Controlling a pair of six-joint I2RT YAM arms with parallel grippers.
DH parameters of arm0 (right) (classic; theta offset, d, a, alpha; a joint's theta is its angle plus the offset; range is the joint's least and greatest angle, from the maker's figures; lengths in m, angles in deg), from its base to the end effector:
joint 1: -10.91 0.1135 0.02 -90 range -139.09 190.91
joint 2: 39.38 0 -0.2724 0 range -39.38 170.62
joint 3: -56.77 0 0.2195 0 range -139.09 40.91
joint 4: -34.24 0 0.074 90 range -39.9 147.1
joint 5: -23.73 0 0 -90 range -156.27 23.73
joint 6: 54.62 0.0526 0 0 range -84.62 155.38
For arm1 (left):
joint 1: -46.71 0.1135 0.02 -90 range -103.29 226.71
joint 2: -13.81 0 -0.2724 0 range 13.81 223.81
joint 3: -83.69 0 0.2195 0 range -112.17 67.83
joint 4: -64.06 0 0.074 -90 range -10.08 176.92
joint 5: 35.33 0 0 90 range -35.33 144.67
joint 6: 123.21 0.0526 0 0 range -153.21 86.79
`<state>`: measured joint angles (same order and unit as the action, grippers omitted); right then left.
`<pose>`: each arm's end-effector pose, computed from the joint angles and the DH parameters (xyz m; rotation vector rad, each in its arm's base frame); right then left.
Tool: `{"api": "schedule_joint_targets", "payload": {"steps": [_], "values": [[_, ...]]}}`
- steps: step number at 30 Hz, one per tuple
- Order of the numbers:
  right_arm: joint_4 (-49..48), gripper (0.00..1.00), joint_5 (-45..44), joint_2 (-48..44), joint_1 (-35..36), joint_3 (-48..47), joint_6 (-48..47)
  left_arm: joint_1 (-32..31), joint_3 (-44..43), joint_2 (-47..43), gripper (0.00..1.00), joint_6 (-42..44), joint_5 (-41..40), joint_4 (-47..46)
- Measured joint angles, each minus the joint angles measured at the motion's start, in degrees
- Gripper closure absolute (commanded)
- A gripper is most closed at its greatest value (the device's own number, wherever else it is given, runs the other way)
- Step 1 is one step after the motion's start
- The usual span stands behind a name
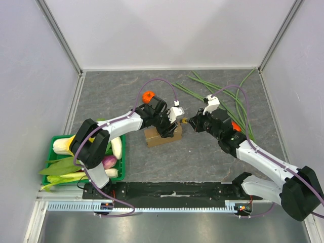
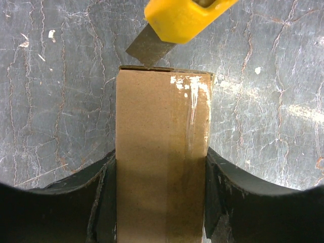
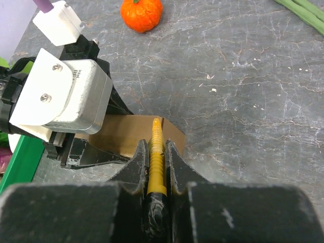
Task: Unpack the express box
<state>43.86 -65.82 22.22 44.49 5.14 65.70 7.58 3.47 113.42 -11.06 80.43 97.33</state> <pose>0.1880 0.1253 0.2727 -0.0620 1.9860 0.7485 0.2541 -0.2362 0.2127 1.4284 2.0356 -0.6844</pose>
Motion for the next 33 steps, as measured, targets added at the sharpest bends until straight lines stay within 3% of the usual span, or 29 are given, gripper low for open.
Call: {"api": "schedule_joint_targets", "payload": {"steps": [33], "values": [[1.2,1.00,2.8,-1.0,-0.3,2.2,-0.5,-0.3,0.0,0.0,0.70,-0.1,-1.0,-0.1]]}}
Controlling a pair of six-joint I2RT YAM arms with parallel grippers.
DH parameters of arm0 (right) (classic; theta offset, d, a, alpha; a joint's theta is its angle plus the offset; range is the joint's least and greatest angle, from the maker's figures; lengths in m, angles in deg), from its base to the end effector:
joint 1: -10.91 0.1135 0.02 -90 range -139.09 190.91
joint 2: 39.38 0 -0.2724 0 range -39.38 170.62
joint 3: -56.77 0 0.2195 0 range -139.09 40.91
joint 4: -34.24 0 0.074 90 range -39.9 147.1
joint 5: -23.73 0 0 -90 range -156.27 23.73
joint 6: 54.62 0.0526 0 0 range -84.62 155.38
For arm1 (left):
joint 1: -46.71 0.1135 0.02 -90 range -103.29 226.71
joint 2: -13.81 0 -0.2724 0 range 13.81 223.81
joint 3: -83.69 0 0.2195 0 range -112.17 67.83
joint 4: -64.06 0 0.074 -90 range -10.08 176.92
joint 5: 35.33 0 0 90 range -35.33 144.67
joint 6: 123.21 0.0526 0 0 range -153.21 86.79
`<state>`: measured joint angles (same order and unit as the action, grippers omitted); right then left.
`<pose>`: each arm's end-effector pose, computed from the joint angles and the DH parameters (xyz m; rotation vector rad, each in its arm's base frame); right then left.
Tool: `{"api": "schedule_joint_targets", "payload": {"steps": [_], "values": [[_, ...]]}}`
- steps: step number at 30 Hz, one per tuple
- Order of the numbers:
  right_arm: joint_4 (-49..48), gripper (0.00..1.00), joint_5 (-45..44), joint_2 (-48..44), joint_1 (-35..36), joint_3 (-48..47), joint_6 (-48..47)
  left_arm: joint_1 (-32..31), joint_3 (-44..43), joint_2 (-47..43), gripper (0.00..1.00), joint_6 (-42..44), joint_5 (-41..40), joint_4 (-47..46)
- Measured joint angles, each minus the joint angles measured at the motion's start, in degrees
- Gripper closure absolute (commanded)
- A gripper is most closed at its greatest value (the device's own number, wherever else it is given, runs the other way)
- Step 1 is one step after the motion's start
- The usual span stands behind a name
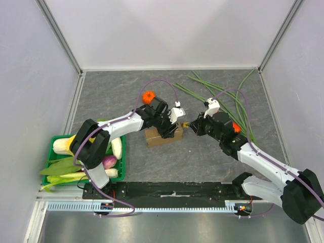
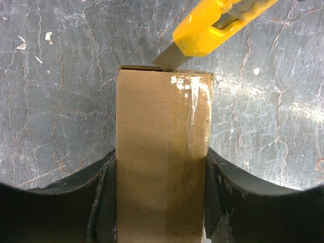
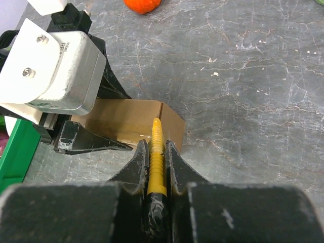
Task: Unpack the express box
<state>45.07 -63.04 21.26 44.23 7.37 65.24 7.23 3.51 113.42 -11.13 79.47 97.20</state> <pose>0.1814 0.1228 0.2606 -0.1002 2.0354 0.7679 0.2534 -0.2373 0.2124 1.4287 2.0374 -0.6665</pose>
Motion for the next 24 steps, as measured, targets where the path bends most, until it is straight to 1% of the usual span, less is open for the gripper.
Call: {"api": "schedule_joint_targets", "payload": {"steps": [10,24], "values": [[-0.3,1.00,1.2,-3.3,-0.6,2.7,0.7,-0.8,0.0,0.1,0.78,-0.4,-0.8,-0.2],[2.2,1.00,2.2,-6.3,-0.9,3.7,2.3,-0.8,-0.2,0.4,0.78,-1.6,-1.3,-0.3]]}}
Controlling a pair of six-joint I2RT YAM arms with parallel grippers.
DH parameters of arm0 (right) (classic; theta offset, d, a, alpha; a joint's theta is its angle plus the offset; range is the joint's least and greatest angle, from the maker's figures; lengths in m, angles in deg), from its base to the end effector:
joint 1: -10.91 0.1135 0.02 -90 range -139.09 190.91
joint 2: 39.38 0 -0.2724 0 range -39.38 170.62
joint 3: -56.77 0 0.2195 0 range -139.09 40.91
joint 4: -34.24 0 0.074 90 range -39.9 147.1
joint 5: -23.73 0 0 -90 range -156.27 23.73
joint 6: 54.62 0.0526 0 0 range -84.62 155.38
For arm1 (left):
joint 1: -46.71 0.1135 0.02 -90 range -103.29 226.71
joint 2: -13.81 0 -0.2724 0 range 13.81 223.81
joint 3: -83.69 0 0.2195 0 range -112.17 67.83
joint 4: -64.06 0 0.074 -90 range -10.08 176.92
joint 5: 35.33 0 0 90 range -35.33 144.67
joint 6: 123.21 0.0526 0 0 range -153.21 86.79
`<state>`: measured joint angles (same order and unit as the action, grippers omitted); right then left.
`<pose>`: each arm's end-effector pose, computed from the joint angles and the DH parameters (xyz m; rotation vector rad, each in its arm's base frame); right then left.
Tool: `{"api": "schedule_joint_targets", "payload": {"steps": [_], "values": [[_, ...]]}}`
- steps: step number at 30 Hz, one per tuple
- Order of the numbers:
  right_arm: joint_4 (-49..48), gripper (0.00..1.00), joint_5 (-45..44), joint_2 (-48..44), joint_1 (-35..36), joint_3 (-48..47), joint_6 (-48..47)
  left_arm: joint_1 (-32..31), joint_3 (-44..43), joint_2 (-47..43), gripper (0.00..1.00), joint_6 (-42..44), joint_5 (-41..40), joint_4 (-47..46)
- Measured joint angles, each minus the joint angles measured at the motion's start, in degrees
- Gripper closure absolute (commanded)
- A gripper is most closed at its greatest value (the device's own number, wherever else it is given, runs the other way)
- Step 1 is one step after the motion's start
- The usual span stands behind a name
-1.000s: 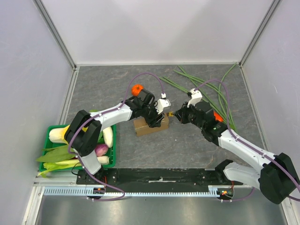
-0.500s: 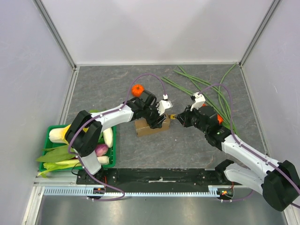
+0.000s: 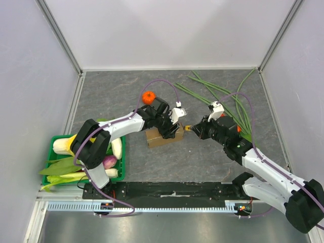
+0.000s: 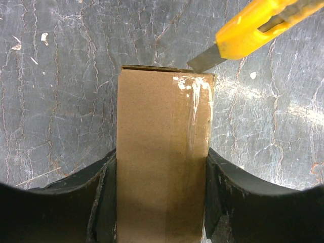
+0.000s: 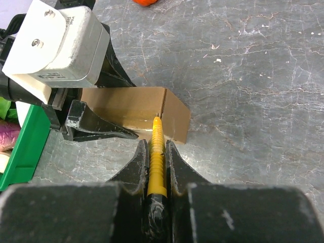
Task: Unpack the express box
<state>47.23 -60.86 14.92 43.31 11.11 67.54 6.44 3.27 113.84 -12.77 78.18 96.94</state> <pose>0.1624 0.1090 0.2552 -0.0697 2.0396 0.8214 0.2525 -0.2414 0.2111 1.4099 2.0594 -0.6559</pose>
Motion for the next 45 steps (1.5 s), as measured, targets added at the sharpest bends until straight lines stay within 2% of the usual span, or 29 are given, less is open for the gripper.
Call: {"api": "schedule_joint_targets", "payload": {"steps": [7,13,16,17,19,20,21,22,28,36,41,45], "values": [[3.1,1.00,0.2,-2.8,0.0,0.0,0.2,0.0,-0.4,0.3,0.78,-0.6,-0.1,0.2],[11.1,1.00,5.5,-3.2,1.0,0.1,1.2,0.9,-1.0,1.0,0.75,-3.1,-3.3,-1.8],[13.3,1.00,5.7,-3.4,1.0,0.1,1.4,1.0,-1.1,1.1,0.59,-3.7,-3.9,-2.1],[13.9,1.00,5.5,-3.6,1.0,0.1,1.4,1.0,-1.1,1.1,0.49,-3.8,-3.8,-2.1],[15.3,1.00,4.5,-4.2,1.0,0.1,1.5,1.0,-1.1,1.1,0.42,-4.2,-3.6,-2.2],[15.6,1.00,4.1,-4.3,1.0,0.1,1.5,1.1,-1.1,1.0,0.33,-4.3,-3.5,-2.2],[16.1,1.00,3.5,-4.3,1.0,0.1,1.5,1.1,-1.1,1.0,0.13,-4.7,-3.5,-2.2],[16.4,1.00,3.1,-4.3,1.0,0.1,1.5,1.2,-1.1,0.9,0.06,-5.1,-3.4,-2.2],[17.9,1.00,0.3,-2.5,1.0,-0.7,1.4,1.5,-2.7,0.9,0.03,-8.8,-1.8,0.5],[17.7,1.00,-0.5,3.1,1.0,-3.9,0.8,1.5,-5.7,-3.7,0.02,-13.8,0.3,-2.1],[15.0,1.00,-0.1,7.9,1.0,-6.8,0.9,2.0,-5.7,-8.6,0.18,-17.9,-5.0,-3.4],[12.0,1.00,-0.3,11.6,1.1,-8.5,1.6,4.0,-5.0,-10.3,0.23,-22.8,-13.6,-2.8]]}}
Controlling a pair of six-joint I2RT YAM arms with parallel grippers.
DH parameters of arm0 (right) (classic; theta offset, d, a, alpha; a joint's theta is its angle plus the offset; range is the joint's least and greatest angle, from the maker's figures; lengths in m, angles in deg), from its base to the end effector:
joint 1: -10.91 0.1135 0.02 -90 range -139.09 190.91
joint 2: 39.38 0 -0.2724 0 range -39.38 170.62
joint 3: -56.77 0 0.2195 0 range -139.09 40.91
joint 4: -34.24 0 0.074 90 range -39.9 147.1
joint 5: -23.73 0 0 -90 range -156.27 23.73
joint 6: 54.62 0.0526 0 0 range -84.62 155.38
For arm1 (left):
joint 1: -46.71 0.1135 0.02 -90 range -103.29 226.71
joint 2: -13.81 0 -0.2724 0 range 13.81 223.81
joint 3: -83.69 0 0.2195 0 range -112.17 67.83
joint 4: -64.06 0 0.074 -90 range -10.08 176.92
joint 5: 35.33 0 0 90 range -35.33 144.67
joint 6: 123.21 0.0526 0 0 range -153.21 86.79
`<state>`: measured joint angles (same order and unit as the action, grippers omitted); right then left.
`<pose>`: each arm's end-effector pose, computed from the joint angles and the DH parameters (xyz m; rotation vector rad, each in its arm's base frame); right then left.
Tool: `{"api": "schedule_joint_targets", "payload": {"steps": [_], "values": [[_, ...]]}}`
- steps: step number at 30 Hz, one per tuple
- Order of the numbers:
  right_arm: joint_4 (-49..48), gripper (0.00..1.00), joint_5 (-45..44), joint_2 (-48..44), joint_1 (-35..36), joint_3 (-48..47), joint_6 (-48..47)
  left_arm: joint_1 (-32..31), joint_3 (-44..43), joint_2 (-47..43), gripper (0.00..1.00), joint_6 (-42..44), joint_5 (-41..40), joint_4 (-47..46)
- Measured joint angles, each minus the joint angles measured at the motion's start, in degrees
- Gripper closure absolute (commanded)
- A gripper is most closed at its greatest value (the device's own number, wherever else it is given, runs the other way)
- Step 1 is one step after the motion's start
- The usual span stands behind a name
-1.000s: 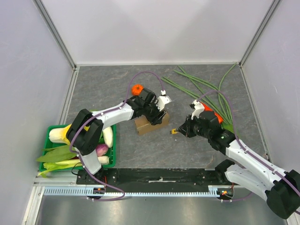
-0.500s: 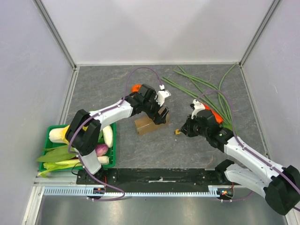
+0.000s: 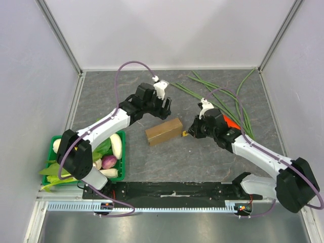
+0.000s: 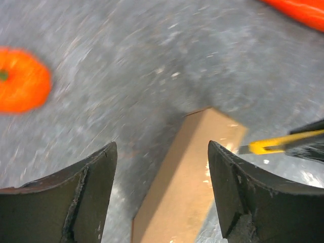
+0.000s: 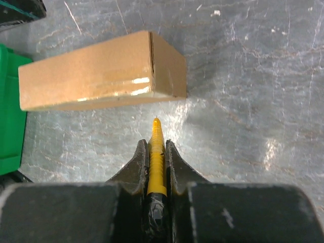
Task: Unpack the express box
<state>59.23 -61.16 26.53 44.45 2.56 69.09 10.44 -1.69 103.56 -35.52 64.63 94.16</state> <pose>0.1850 0.1283 0.2421 -0.0483 2.3115 0.7284 0.2699 -0.2093 0.2980 0.7447 2.0907 -0.5679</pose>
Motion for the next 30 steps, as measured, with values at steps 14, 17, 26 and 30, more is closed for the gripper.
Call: {"api": "schedule_joint_targets", "payload": {"steps": [14,17,26,30], "values": [[-8.6,1.00,-1.9,15.8,0.1,-10.5,1.5,11.4,13.9,0.5,0.39,-15.2,-0.7,4.0],[-9.9,1.00,-0.9,19.5,0.1,-14.4,1.2,11.4,15.2,1.4,0.40,-16.1,4.2,2.9],[-12.0,1.00,5.7,29.9,0.6,-24.0,-1.3,11.4,19.1,2.4,0.40,-17.9,18.8,-2.7],[-10.5,1.00,4.7,30.1,1.1,-25.2,-2.3,11.4,19.3,1.1,0.41,-17.9,15.9,-2.5]]}}
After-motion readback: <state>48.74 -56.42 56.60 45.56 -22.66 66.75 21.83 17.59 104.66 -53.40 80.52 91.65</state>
